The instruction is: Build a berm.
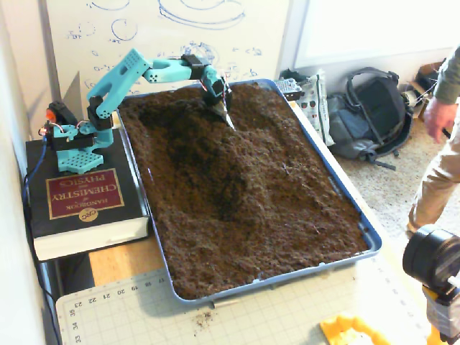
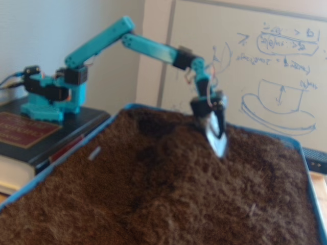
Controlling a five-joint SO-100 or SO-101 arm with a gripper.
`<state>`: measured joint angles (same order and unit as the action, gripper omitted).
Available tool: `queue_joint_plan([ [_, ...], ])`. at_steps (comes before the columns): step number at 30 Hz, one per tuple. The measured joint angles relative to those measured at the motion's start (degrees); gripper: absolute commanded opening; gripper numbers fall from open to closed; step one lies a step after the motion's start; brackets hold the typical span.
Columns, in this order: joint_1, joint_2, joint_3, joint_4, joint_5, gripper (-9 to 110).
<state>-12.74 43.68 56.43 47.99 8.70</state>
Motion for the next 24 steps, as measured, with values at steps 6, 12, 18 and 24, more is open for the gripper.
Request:
queue_joint_plan([
  [6, 0.79, 0.79, -3.16, -9.05, 0.0, 0],
  [12, 5.1, 0.79, -4.66, -23.12, -2.9, 0],
  [18, 9.93, -1.67, -4.66, -33.13, -13.54, 0],
  [24, 13.45, -10.55, -4.66, -39.64, -19.51, 0],
])
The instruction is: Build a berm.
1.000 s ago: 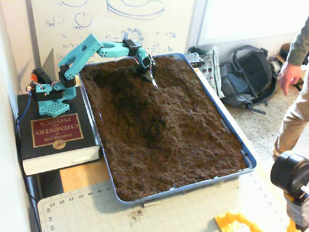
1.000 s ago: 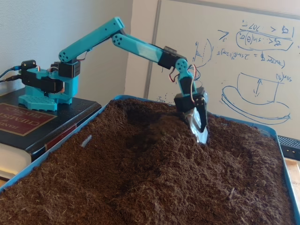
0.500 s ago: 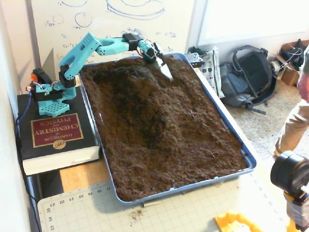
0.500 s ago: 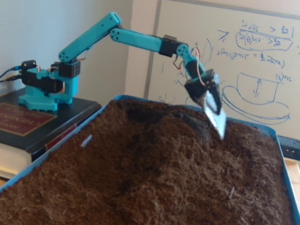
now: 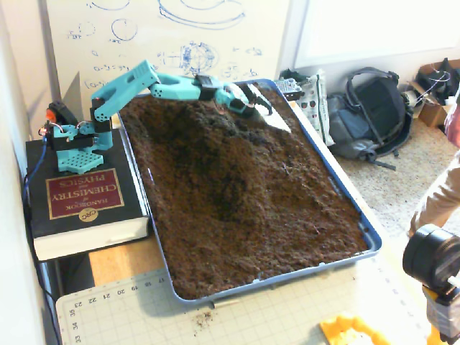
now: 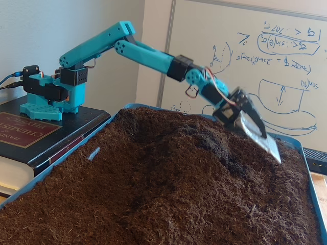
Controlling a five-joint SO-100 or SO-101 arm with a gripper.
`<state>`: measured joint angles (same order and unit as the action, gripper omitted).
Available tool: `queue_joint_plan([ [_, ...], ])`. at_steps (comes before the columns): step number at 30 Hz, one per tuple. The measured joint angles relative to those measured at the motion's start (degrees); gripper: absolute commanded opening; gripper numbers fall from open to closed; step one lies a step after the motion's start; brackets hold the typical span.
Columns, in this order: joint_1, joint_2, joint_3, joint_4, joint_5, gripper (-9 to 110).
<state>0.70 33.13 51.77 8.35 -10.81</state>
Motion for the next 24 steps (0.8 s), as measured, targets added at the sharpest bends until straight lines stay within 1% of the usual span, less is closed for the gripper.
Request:
queue_joint_plan([
  [6, 0.53, -7.82, 0.0, -5.1, -0.7, 0],
  [13, 0.53, -11.25, -0.09, -4.92, -0.7, 0],
  [16, 0.53, -11.07, -0.79, -0.62, -0.7, 0],
  [24, 0.53, -8.61, -4.48, 17.67, -0.53, 0],
])
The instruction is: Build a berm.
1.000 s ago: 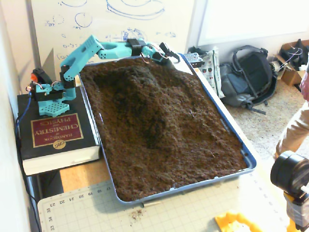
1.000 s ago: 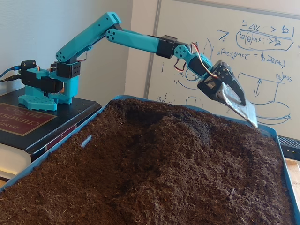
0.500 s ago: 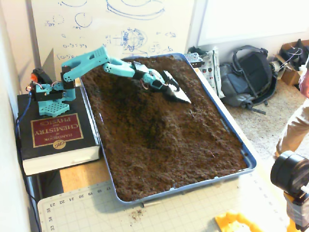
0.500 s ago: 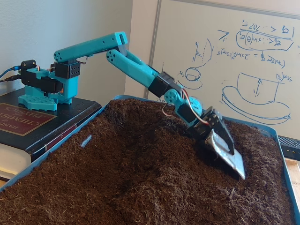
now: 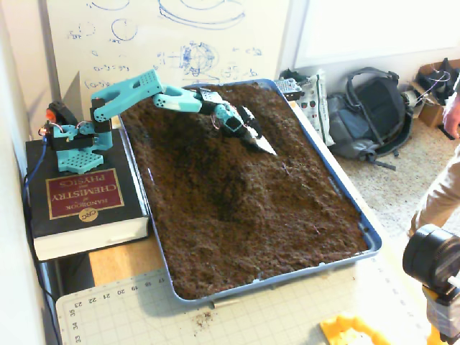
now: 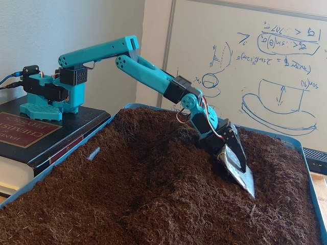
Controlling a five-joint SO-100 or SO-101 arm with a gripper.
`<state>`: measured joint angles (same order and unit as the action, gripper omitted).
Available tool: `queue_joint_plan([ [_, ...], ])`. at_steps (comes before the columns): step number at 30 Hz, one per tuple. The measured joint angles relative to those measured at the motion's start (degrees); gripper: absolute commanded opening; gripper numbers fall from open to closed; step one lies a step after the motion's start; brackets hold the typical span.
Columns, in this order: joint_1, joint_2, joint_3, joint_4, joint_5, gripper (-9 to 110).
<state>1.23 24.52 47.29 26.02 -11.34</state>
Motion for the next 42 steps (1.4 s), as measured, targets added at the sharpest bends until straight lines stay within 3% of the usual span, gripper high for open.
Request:
queue_joint_plan([
  [6, 0.0, 2.72, -0.09, 9.76, 0.09, 0],
  [17, 0.0, 5.89, 0.0, 17.23, 9.49, 0],
  [30, 0.0, 12.39, 1.14, 29.88, 10.46, 0],
  [37, 0.0, 17.4, 1.32, 30.15, 11.07, 0],
  [42, 0.97, 18.54, -0.97, 19.34, 15.12, 0],
])
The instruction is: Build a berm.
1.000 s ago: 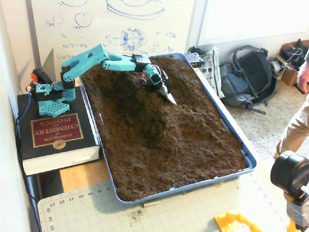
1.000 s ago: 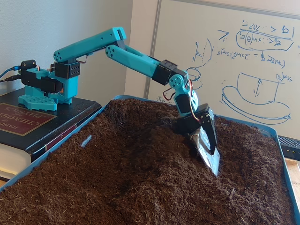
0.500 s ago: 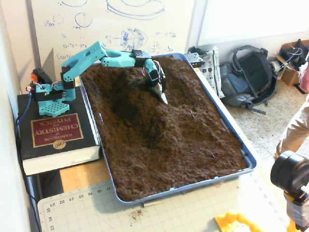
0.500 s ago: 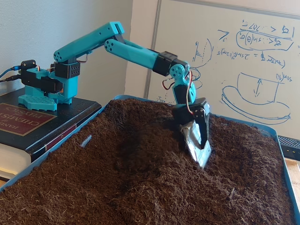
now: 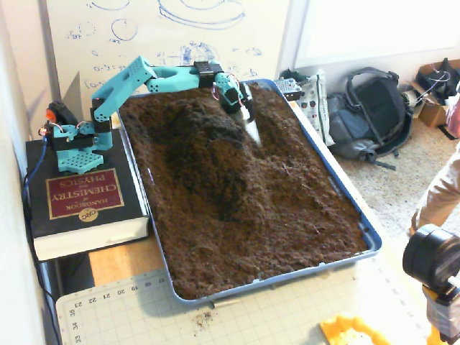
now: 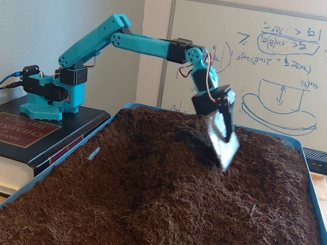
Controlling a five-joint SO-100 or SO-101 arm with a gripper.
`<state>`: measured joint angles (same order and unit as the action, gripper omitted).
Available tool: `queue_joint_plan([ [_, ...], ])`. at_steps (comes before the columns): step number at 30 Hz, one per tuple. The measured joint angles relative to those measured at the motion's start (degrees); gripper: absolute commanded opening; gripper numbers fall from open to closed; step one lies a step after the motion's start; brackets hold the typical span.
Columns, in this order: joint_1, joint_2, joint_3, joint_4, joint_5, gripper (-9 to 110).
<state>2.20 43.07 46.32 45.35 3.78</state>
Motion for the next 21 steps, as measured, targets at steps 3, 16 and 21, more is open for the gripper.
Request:
queue_joint_plan([
  [3, 1.93, 0.0, -0.79, -9.05, 0.97, 0],
  [16, 8.96, -12.92, -1.93, -36.3, -1.85, 0],
  [21, 9.58, -19.07, -1.93, -42.63, -8.0, 0],
])
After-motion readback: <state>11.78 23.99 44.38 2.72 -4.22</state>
